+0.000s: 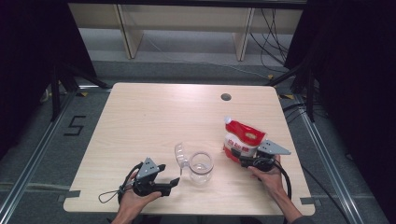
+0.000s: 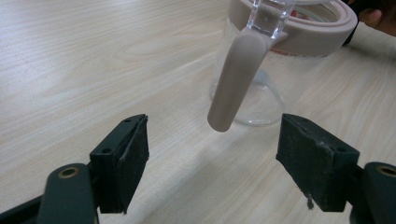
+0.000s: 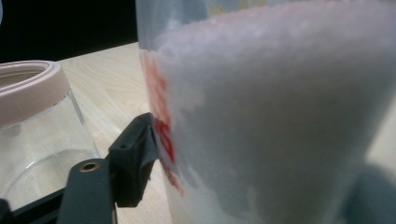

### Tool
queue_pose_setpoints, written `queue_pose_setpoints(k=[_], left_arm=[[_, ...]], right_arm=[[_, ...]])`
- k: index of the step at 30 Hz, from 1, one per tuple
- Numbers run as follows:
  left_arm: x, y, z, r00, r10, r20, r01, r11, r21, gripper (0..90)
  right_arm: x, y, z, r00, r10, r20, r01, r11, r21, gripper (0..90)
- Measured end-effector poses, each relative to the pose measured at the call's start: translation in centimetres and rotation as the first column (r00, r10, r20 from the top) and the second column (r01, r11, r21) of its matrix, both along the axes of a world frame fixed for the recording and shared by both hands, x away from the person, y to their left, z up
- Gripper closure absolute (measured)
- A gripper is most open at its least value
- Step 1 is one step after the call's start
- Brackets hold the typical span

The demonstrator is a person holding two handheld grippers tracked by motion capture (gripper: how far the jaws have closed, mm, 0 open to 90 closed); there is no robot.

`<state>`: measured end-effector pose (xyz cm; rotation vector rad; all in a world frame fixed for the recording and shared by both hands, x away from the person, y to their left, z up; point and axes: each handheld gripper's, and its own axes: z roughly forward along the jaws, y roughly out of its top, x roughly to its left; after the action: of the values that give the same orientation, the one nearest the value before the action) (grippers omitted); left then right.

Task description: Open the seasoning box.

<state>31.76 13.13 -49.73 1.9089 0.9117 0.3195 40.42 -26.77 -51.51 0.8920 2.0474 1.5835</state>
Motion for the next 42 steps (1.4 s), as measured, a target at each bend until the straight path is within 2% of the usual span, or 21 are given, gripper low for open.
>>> queue_pose_setpoints(k=[3, 10, 13, 15, 17, 18, 22, 23, 24, 26, 27, 28, 29, 30, 31, 32, 33, 34, 36, 37, 42], left_arm=[[0.0, 0.0, 0.0, 1.0000, -0.005, -0.001, 0.005, 1.0000, 0.003, 24.5], [-0.1, 0.0, 0.0, 1.0000, -0.005, -0.001, 0.005, 1.0000, 0.005, 24.5], [-0.1, -0.1, 0.0, 0.9999, -0.003, -0.010, 0.003, 1.0000, -0.008, 24.5], [-0.1, 0.0, 0.0, 0.9999, -0.010, 0.000, 0.010, 0.9999, 0.008, 24.5], [-0.1, -0.1, 0.0, 1.0000, -0.008, -0.002, 0.008, 1.0000, -0.001, 24.5], [-0.1, -0.1, -0.1, 1.0000, -0.003, -0.006, 0.003, 1.0000, -0.008, 24.5], [0.0, -0.1, 0.0, 0.9999, -0.017, 0.002, 0.017, 0.9999, 0.005, 24.5], [-0.1, -0.1, 0.0, 0.9999, -0.014, 0.002, 0.014, 0.9999, 0.008, 24.5], [-0.1, -0.1, 0.0, 0.9999, -0.011, 0.001, 0.011, 0.9999, 0.007, 24.6], [-0.1, -0.1, 0.0, 0.9999, -0.011, 0.002, 0.011, 0.9999, 0.007, 24.7], [-0.1, 0.0, 0.0, 0.9999, -0.014, 0.003, 0.014, 0.9998, 0.012, 24.8], [0.0, 0.0, 0.0, 0.9999, -0.017, 0.001, 0.017, 0.9998, 0.004, 24.8], [-0.1, 0.0, 0.0, 0.9999, -0.013, 0.000, 0.013, 0.9999, 0.005, 24.8], [-0.1, -0.1, 0.0, 1.0000, -0.010, 0.000, 0.010, 1.0000, -0.002, 24.8], [-0.1, -0.1, 0.0, 1.0000, -0.006, -0.002, 0.006, 1.0000, -0.005, 24.9], [-0.1, 0.0, 0.0, 1.0000, -0.008, 0.000, 0.008, 0.9999, 0.009, 24.9], [-0.1, 0.0, 0.0, 1.0000, -0.008, 0.000, 0.008, 0.9999, 0.006, 24.9], [-0.1, 0.0, 0.0, 1.0000, -0.008, 0.001, 0.008, 0.9999, 0.006, 25.0], [-0.1, 0.0, 0.0, 1.0000, 0.001, -0.007, -0.001, 1.0000, -0.005, 25.0], [0.0, 0.0, 0.0, 1.0000, -0.005, -0.003, 0.005, 1.0000, -0.001, 25.0], [-0.1, 0.1, 0.0, 1.0000, -0.005, -0.005, 0.005, 1.0000, -0.004, 25.0]], right_arm=[[0.0, 0.2, 0.0, 0.9994, 0.012, 0.034, -0.012, 0.9999, 0.001, 39.8], [-0.5, 0.3, 0.0, 0.9999, 0.009, -0.006, -0.009, 0.9999, 0.006, 40.6], [-0.4, 0.0, 0.1, 0.9998, 0.003, 0.019, -0.002, 0.9985, -0.054, 40.6], [-0.5, 0.0, 0.1, 1.0000, 0.007, -0.001, -0.007, 0.9986, -0.053, 40.2], [-0.4, -0.2, 0.1, 0.9995, 0.006, 0.032, -0.004, 0.9969, -0.078, 40.5], [-0.6, 0.2, 0.1, 1.0000, 0.008, -0.005, -0.009, 0.9996, -0.026, 40.5], [-0.5, 0.1, 0.1, 0.9998, 0.009, 0.015, -0.008, 0.9994, -0.034, 42.5], [-0.6, 0.2, 0.0, 1.0000, 0.010, 0.003, -0.009, 0.9997, -0.023, 43.3], [-0.6, 0.1, 0.1, 1.0000, 0.008, -0.004, -0.008, 0.9987, -0.051, 44.0], [-1.0, 0.4, 0.2, 0.9996, 0.000, -0.029, -0.001, 0.9996, -0.029, 45.0], [-0.7, 0.3, 0.2, 0.9995, -0.010, 0.030, 0.012, 0.9983, -0.057, 45.6], [-0.9, 0.4, 0.2, 1.0000, -0.004, 0.007, 0.005, 0.9986, -0.052, 46.0], [-1.0, 0.3, 0.3, 0.9996, -0.023, 0.014, 0.024, 0.9968, -0.076, 46.3], [-0.9, 0.4, 0.2, 0.9993, -0.016, 0.034, 0.019, 0.9970, -0.075, 46.4], [-1.2, 0.6, 0.3, 0.9996, -0.022, 0.018, 0.023, 0.9984, -0.053, 46.7], [-1.1, 0.4, 0.4, 0.9989, -0.020, 0.043, 0.024, 0.9955, -0.092, 46.9], [-1.5, 0.6, 0.5, 0.9997, -0.025, 0.007, 0.025, 0.9975, -0.066, 47.1], [-1.4, 0.5, 0.6, 0.9991, -0.014, 0.041, 0.018, 0.9948, -0.100, 47.2], [-1.9, 0.8, 0.7, 0.9998, -0.020, 0.001, 0.020, 0.9969, -0.076, 47.3], [-1.9, 0.6, 0.8, 0.9993, -0.018, 0.033, 0.022, 0.9931, -0.116, 47.4], [-2.5, 0.6, 1.2, 0.9989, -0.042, 0.019, 0.044, 0.9917, -0.121, 47.6]])
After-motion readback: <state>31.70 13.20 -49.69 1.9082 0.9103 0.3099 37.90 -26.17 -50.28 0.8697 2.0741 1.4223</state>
